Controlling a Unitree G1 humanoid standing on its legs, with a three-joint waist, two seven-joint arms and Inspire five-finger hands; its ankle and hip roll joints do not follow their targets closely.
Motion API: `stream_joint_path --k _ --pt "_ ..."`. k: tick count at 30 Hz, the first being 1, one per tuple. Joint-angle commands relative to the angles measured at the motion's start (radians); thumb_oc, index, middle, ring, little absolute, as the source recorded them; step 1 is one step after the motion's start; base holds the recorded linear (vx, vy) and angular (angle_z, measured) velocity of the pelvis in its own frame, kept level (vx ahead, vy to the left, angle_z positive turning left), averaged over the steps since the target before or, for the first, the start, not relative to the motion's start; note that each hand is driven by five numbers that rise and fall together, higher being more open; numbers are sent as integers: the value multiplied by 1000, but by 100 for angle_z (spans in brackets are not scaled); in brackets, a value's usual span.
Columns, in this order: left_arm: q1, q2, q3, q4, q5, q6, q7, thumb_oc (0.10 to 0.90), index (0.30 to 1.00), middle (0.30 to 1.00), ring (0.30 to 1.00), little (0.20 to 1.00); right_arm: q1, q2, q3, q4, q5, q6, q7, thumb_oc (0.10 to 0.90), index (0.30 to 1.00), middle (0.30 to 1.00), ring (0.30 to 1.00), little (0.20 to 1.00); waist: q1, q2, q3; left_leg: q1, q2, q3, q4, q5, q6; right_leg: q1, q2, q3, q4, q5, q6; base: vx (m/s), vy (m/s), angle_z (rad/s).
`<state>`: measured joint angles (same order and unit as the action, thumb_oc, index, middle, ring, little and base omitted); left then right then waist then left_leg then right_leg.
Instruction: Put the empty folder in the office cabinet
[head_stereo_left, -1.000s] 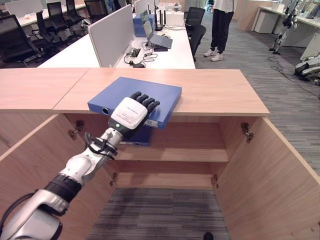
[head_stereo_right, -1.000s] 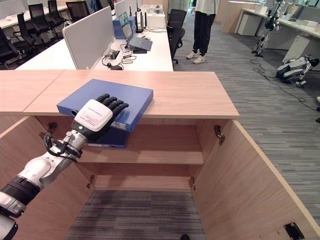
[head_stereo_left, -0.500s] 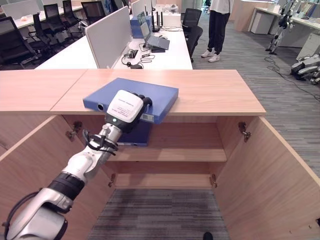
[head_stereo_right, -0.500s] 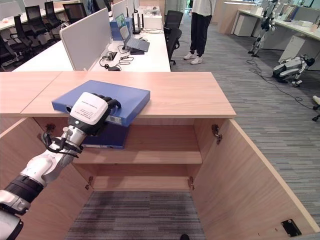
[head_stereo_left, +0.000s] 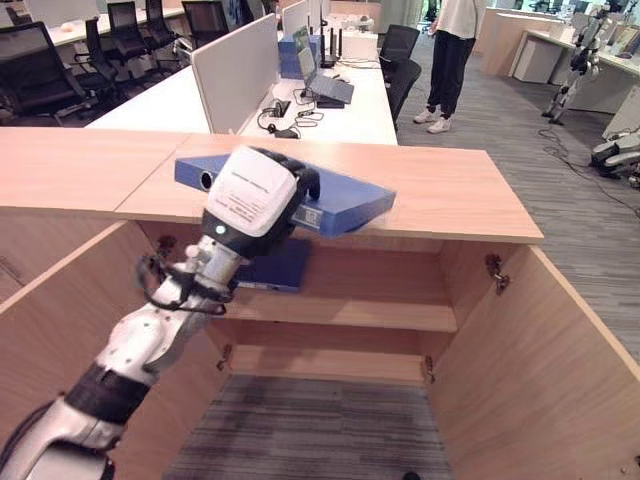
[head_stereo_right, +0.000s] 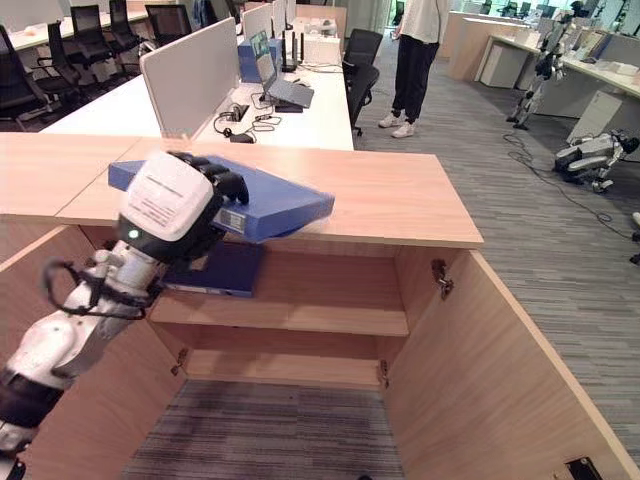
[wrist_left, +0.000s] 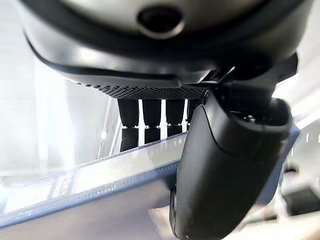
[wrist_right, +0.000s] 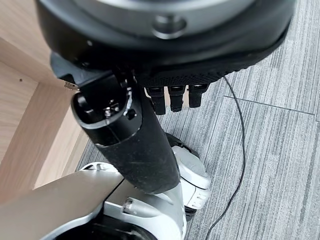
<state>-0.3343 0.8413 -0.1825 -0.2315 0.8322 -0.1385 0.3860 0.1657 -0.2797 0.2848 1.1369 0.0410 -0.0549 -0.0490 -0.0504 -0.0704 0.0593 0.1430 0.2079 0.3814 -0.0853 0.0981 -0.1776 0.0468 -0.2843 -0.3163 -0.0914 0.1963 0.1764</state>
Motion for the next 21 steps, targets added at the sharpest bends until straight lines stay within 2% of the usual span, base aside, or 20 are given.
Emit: stream_joint_path --k 1,2,5,6,8,10,11,14,17,21 --pt "-210 13 153 -41 -239 -71 84 400 300 300 300 300 -79 22 5 -62 63 -44 26 800 900 900 900 900 16 44 49 44 -30 -98 -2 -128 21 134 -22 -105 17 -165 59 -26 -4 10" --pt "-194 6 174 -61 -289 -95 76 400 300 300 300 300 -82 22 3 -68 69 -47 28 800 900 900 900 900 19 45 49 42 -31 -102 -2 -127 21 134 -23 -104 16 -165 58 -41 3 12" --pt "-96 -38 289 -168 -663 -232 29 400 300 300 300 300 -115 14 9 -141 117 -60 49 800 900 900 900 900 48 55 48 36 -36 -126 -2 -124 19 144 -24 -111 14 -173 55 -28 -3 31" --pt "-76 -40 318 -195 -742 -260 1 400 300 300 300 300 -128 9 14 -157 124 -63 52 800 900 900 900 900 53 56 49 31 -37 -132 -2 -118 19 142 -25 -113 12 -167 52 -36 -12 24" --pt "-32 -45 360 -235 -959 -311 -97 400 300 300 300 300 -165 0 21 -193 144 -72 60 800 900 900 900 900 72 60 47 24 -36 -144 -2 -115 19 144 -25 -124 14 -165 50 -45 -3 21" --pt "24 -38 390 -282 -1269 -334 -265 400 300 300 300 300 -197 -20 16 -247 169 -80 64 800 900 900 900 900 93 66 47 17 -38 -160 -2 -109 17 153 -23 -136 12 -166 47 -55 15 20" --pt "47 -28 393 -294 -1424 -325 -354 400 300 300 300 300 -201 -24 9 -263 209 -82 72 800 900 900 900 900 99 70 46 13 -38 -165 -2 -105 16 156 -22 -142 11 -166 46 -40 20 27" --pt "132 16 397 -289 -1697 -274 -519 400 300 300 300 300 -209 -23 -19 -277 284 -93 80 800 900 900 900 900 115 75 46 5 -38 -176 -2 -98 13 158 -21 -149 10 -165 43 -20 6 12" --pt "214 92 411 -278 -1848 -217 -625 400 300 300 300 300 -194 -25 -32 -276 324 -98 91 800 900 900 900 900 122 79 45 0 -38 -185 -2 -92 12 161 -18 -151 9 -164 42 -32 12 11" --pt "281 134 431 -264 -1985 -145 -711 400 300 300 300 300 -191 -20 -33 -281 378 -99 115 800 900 900 900 900 126 84 42 -4 -35 -178 -2 -87 12 150 -17 -144 8 -158 44 -10 4 2"
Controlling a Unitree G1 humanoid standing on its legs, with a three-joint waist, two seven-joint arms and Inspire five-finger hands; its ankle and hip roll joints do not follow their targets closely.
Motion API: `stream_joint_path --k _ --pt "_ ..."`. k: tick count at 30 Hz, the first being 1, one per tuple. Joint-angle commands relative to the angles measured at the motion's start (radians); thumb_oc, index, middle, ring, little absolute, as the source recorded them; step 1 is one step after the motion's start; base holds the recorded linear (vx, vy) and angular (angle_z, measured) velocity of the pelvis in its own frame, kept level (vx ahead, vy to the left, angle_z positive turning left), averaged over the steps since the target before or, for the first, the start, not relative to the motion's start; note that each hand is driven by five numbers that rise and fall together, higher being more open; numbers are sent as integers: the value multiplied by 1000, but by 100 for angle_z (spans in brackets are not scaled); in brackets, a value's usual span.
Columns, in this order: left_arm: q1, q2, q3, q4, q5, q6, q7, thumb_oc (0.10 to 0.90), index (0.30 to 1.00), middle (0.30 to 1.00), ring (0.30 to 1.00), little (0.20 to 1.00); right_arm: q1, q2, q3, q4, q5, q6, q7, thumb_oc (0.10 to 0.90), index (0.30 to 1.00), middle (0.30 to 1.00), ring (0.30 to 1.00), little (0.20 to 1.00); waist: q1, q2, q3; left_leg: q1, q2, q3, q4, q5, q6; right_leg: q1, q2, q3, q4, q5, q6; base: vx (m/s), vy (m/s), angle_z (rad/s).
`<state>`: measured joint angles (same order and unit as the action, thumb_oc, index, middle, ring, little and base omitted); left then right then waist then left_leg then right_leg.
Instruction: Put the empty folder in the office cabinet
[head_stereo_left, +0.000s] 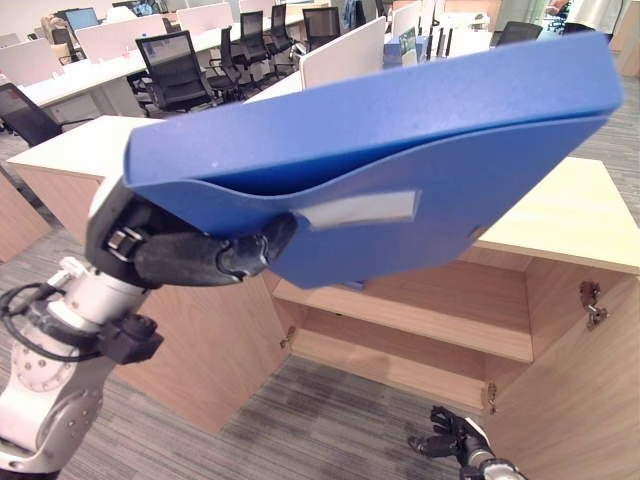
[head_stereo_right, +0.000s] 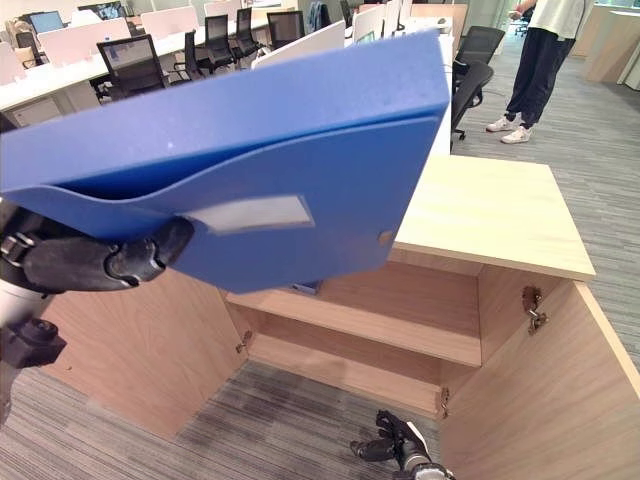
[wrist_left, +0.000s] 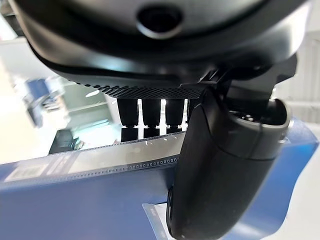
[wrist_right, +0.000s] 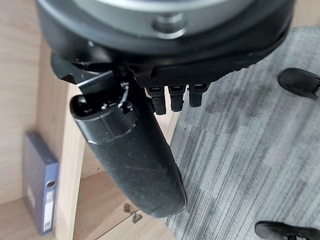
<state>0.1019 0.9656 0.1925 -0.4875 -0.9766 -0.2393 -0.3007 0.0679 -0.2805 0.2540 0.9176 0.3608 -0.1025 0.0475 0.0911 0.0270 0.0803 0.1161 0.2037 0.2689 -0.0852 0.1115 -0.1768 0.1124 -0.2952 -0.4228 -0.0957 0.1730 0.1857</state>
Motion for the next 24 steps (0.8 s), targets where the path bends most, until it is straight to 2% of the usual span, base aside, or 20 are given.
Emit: stream_joint_path --k 1,2,5,8,9,11,13,16,17,20,24 --pt "-132 44 55 5 -192 -26 -37 400 300 300 300 300 -95 -26 0 -96 72 -56 19 800 900 900 900 900 -14 -10 27 30 -28 -63 -2 -104 9 88 -4 -34 14 -136 36 0 0 0" --pt "-132 45 56 6 -193 -26 -38 400 300 300 300 300 -95 -26 0 -97 72 -56 19 800 900 900 900 900 -15 -12 23 24 -30 -63 -2 -100 11 83 -6 -35 13 -132 35 -10 4 -5" --pt "-82 100 46 49 -170 -5 -54 400 300 300 300 300 -88 -70 -13 -256 96 -75 27 800 900 900 900 900 -20 -8 29 24 -29 -56 -2 -95 11 79 -6 -30 14 -130 37 -12 7 -4" --pt "-50 113 44 91 -146 10 -58 400 300 300 300 300 -71 -119 -47 -401 114 -90 32 800 900 900 900 900 -29 -7 29 24 -30 -53 -2 -94 13 76 -6 -28 16 -128 39 -1 12 -4" --pt "-50 113 44 91 -146 10 -58 400 300 300 300 300 -71 -119 -47 -401 114 -90 32 800 900 900 900 900 -29 -7 29 23 -30 -53 -2 -94 13 75 -6 -28 16 -128 39 5 20 -15" --pt "-37 110 37 153 -112 20 -55 400 300 300 300 300 -58 -182 -105 -530 136 -104 39 800 900 900 900 900 -42 -6 35 27 -30 -50 -2 -99 15 75 -9 -24 19 -129 43 9 28 -14" --pt "-34 108 37 162 -104 22 -55 400 300 300 300 300 -56 -193 -121 -553 143 -104 40 800 900 900 900 900 -45 -7 32 21 -32 -51 -2 -96 18 70 -11 -24 19 -125 43 3 10 -3" --pt "-24 95 52 199 -79 32 -60 400 300 300 300 300 -40 -272 -188 -658 197 -107 79 800 900 900 900 900 -53 -10 36 25 -33 -50 -2 -102 19 70 -11 -21 21 -127 46 0 0 0" --pt "-25 94 52 199 -79 33 -60 400 300 300 300 300 -40 -273 -189 -659 198 -106 79 800 900 900 900 900 -53 -11 34 21 -34 -51 -2 -99 20 67 -12 -22 20 -124 46 0 0 0" --pt "-32 94 52 230 -56 31 -65 400 300 300 300 300 -45 -358 -224 -743 273 -104 127 800 900 900 900 900 -61 -16 36 24 -34 -47 -2 -104 19 67 -13 -20 23 -125 50 0 0 0" --pt "-24 95 58 254 -22 35 -76 400 300 300 300 300 -44 -423 -262 -818 301 -99 160 800 900 900 900 900 -69 -21 32 18 -35 -47 -2 -102 22 60 -14 -17 24 -125 49 0 0 0"
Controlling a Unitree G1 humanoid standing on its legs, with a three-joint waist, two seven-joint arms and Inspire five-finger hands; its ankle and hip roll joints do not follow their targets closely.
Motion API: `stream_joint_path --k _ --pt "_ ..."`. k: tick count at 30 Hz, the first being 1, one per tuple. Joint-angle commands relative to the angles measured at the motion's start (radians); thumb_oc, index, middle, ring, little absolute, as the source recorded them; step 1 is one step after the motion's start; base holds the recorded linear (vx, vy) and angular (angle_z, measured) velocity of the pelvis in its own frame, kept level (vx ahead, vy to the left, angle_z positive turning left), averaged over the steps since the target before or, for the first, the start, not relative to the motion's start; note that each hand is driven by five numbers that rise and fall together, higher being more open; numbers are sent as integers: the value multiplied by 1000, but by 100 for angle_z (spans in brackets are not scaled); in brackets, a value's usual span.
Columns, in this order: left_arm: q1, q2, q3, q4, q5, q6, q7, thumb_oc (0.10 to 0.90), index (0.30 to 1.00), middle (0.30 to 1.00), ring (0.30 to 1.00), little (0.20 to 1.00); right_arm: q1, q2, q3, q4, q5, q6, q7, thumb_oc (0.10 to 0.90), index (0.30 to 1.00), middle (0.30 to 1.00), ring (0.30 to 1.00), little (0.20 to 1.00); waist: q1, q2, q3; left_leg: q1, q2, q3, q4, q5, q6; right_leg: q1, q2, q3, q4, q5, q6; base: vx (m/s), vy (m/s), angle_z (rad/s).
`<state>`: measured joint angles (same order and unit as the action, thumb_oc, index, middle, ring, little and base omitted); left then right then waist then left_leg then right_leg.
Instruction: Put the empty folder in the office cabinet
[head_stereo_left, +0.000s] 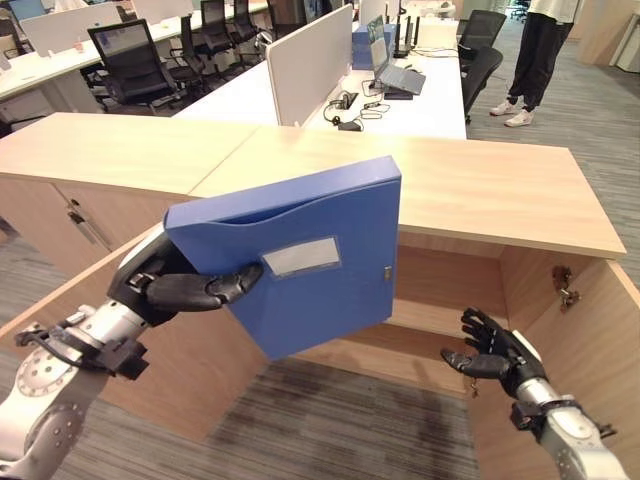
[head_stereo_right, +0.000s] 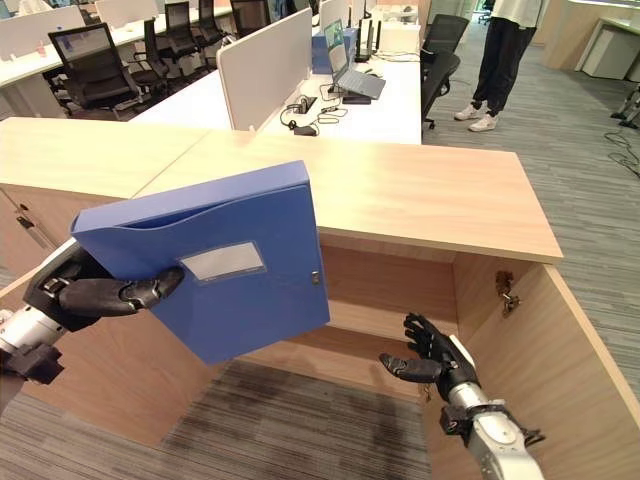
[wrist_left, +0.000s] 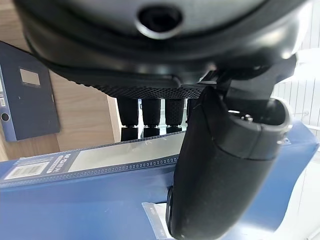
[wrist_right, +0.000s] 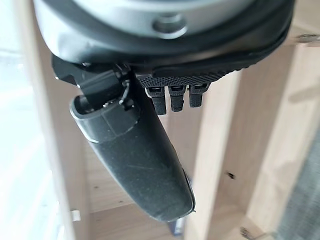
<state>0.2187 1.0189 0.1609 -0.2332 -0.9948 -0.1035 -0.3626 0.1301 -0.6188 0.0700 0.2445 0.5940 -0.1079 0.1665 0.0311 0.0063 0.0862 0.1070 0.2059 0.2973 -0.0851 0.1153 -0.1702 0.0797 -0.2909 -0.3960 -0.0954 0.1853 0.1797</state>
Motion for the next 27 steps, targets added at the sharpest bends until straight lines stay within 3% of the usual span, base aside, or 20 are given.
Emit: stream_joint_path --k 1,7,12,18,27 --pt "-136 38 95 4 3 -98 -15 400 300 300 300 300 -106 -92 -88 -152 77 -93 44 800 900 900 900 900 -11 0 25 28 -38 -75 -2 -107 15 92 -18 -44 25 -138 55 0 0 0" --pt "-125 26 116 14 22 -91 -19 400 300 300 300 300 -122 -104 -108 -219 159 -87 87 800 900 900 900 900 -16 -1 22 33 -36 -73 -2 -109 16 93 -16 -43 25 -141 54 0 0 0" --pt "-134 35 84 2 24 -81 -32 400 300 300 300 300 -149 -97 -62 -283 251 -68 137 800 900 900 900 900 -17 -1 20 35 -37 -71 -2 -109 16 94 -15 -40 24 -143 52 0 0 0" --pt "-197 44 -13 -39 5 -67 -68 400 300 300 300 300 -234 -146 83 -375 283 -30 203 800 900 900 900 900 -18 -4 18 38 -34 -70 -2 -106 15 97 -12 -39 23 -143 50 0 0 0" --pt "-289 37 -193 -126 -89 -12 -111 400 300 300 300 300 -367 -102 219 -351 283 -30 191 800 900 900 900 900 -12 -7 20 36 -30 -72 -2 -105 16 99 -10 -41 21 -144 47 0 0 0"
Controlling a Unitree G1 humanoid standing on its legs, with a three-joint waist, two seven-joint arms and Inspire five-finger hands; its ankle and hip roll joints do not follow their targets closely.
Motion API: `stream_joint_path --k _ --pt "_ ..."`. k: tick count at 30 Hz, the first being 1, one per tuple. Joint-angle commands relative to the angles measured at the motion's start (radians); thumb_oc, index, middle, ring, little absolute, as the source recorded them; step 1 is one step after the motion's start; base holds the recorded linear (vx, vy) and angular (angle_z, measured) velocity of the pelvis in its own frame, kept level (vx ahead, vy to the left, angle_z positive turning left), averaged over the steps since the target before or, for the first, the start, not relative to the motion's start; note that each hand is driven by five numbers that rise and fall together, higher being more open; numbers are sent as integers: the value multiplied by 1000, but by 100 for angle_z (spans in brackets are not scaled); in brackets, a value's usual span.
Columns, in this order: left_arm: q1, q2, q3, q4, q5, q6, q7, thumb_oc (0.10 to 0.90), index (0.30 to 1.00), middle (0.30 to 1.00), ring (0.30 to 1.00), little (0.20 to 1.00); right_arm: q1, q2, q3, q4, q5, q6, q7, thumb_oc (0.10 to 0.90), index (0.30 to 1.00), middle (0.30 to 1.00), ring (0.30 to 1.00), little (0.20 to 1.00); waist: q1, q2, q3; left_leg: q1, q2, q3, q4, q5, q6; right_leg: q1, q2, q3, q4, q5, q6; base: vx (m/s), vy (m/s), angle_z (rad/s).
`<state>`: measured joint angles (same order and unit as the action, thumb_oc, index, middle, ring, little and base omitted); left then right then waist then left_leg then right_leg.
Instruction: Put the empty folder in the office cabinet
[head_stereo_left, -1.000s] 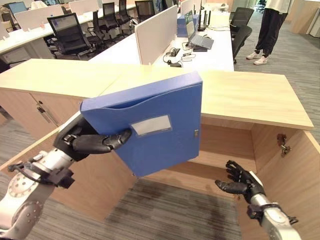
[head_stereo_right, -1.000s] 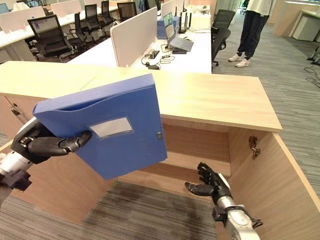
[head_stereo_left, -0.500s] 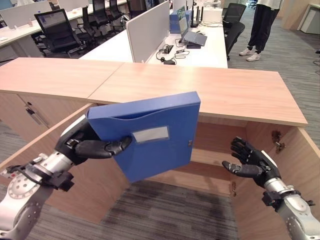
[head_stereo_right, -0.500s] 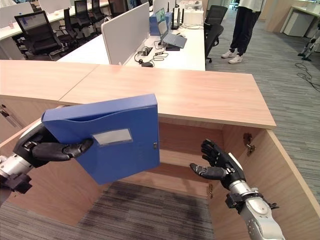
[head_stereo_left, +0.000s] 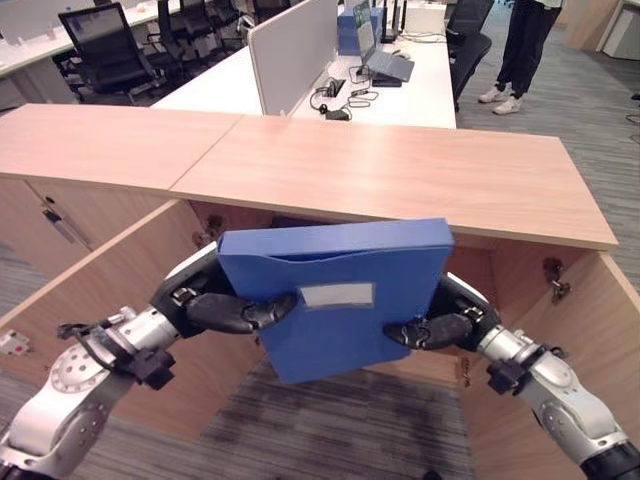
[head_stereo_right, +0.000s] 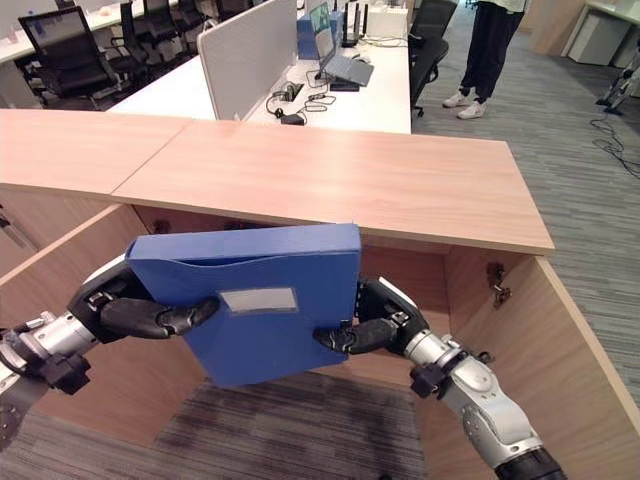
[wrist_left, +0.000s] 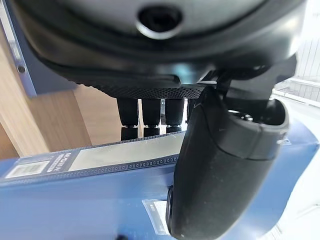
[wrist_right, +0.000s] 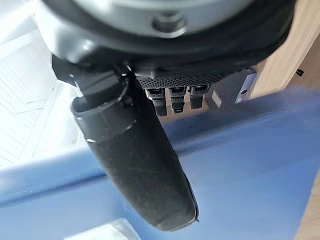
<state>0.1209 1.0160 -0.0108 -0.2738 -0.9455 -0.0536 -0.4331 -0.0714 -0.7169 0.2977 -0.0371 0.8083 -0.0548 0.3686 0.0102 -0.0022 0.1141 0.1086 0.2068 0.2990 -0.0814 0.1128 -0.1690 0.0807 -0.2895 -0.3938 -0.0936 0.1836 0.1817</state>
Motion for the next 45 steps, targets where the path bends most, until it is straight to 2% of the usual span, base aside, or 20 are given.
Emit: stream_joint_path --k 1,8,16,17,24,34,35,36,37,38,39,41,42,43,44,45 --pt "-194 40 -22 -85 -138 -61 -41 400 300 300 300 300 -166 -3 -9 -68 68 -83 -11 800 900 900 900 900 9 1 -8 34 -31 -73 -6 -103 14 98 -11 -43 19 -142 45 0 0 0" --pt "-264 40 -140 -131 -195 -30 -52 400 300 300 300 300 -224 57 50 -22 123 -85 -22 800 900 900 900 900 15 -1 -6 30 -31 -80 -6 -102 14 100 -7 -48 20 -145 42 0 0 0" --pt "-302 47 -193 -162 -222 -25 -65 400 300 300 300 300 -257 70 103 3 167 -70 -4 800 900 900 900 900 21 -4 -5 29 -32 -85 -6 -101 14 102 -4 -50 18 -147 40 0 0 0" --pt "-304 39 -194 -165 -229 -23 -68 400 300 300 300 300 -255 74 116 -12 188 -63 13 400 300 300 300 300 22 -5 -5 29 -31 -84 -6 -101 13 102 -3 -51 18 -149 39 0 0 0" --pt "-300 -4 -187 -157 -235 -23 -69 400 300 300 300 300 -247 104 138 -39 240 -52 55 400 300 300 300 300 24 -6 -6 31 -29 -86 -6 -101 14 102 -1 -49 18 -150 38 0 0 0" --pt "-265 -79 -145 -129 -222 -21 -70 400 300 300 300 300 -223 128 131 -63 233 -39 74 400 300 300 300 300 26 -8 -5 29 -27 -87 -6 -102 15 101 3 -47 19 -155 36 0 0 0" --pt "-247 -92 -127 -121 -214 -23 -64 439 359 359 359 359 -210 134 120 -61 230 -38 72 400 300 300 300 300 27 -8 -4 29 -27 -87 -6 -102 15 101 4 -46 19 -156 35 0 0 0" --pt "-211 -135 -96 -101 -196 -33 -38 645 667 667 667 667 -183 158 100 -51 226 -35 61 400 300 300 300 300 29 -9 -3 27 -27 -89 -6 -103 16 100 5 -46 20 -157 34 0 0 0" --pt "-181 -161 -71 -82 -167 -44 -14 800 900 900 900 900 -158 184 82 -39 223 -35 49 400 300 300 300 300 33 -8 2 32 -26 -90 -6 -106 17 105 7 -47 21 -160 33 33 16 -3" --pt "-148 -191 -41 -58 -130 -57 17 800 900 900 900 900 -142 207 73 -23 215 -36 33 400 300 300 300 300 36 -9 2 32 -27 -91 -6 -107 17 105 6 -47 22 -160 32 0 0 0" --pt "-96 -267 12 -14 -59 -85 89 800 900 900 900 900 -107 254 47 -12 191 -36 5 400 300 300 300 300 41 -11 4 24 -29 -95 -6 -106 20 100 5 -51 23 -159 30 0 0 0" --pt "-59 -340 39 55 46 -100 161 800 900 900 900 900 -85 294 22 3 160 -39 -24 400 300 300 300 300 48 -12 10 17 -31 -102 -6 -105 21 99 7 -54 24 -161 27 13 9 4" --pt "-21 -425 70 143 169 -120 221 800 900 900 900 900 -57 347 -7 39 153 -46 -53 400 300 300 300 300 56 -14 15 8 -33 -107 -6 -105 22 96 7 -60 25 -161 26 -5 17 9" --pt "-9 -474 80 247 230 -133 255 800 900 900 900 900 -39 393 -20 92 153 -52 -80 400 300 300 300 300 66 -13 26 -1 -33 -114 -6 -106 21 92 9 -65 28 -164 26 -16 30 24" --pt "24 -534 108 321 266 -149 264 800 900 900 900 900 -12 441 -26 152 170 -43 -88 400 300 300 300 300 76 -15 30 -20 -35 -122 -6 -100 21 84 6 -76 28 -161 26 -16 25 26" --pt "22 -557 106 373 289 -158 286 800 900 900 900 900 2 452 -24 167 170 -48 -91 400 300 300 300 300 81 -15 32 -27 -35 -127 -6 -99 21 80 6 -81 30 -162 26 -6 20 26"
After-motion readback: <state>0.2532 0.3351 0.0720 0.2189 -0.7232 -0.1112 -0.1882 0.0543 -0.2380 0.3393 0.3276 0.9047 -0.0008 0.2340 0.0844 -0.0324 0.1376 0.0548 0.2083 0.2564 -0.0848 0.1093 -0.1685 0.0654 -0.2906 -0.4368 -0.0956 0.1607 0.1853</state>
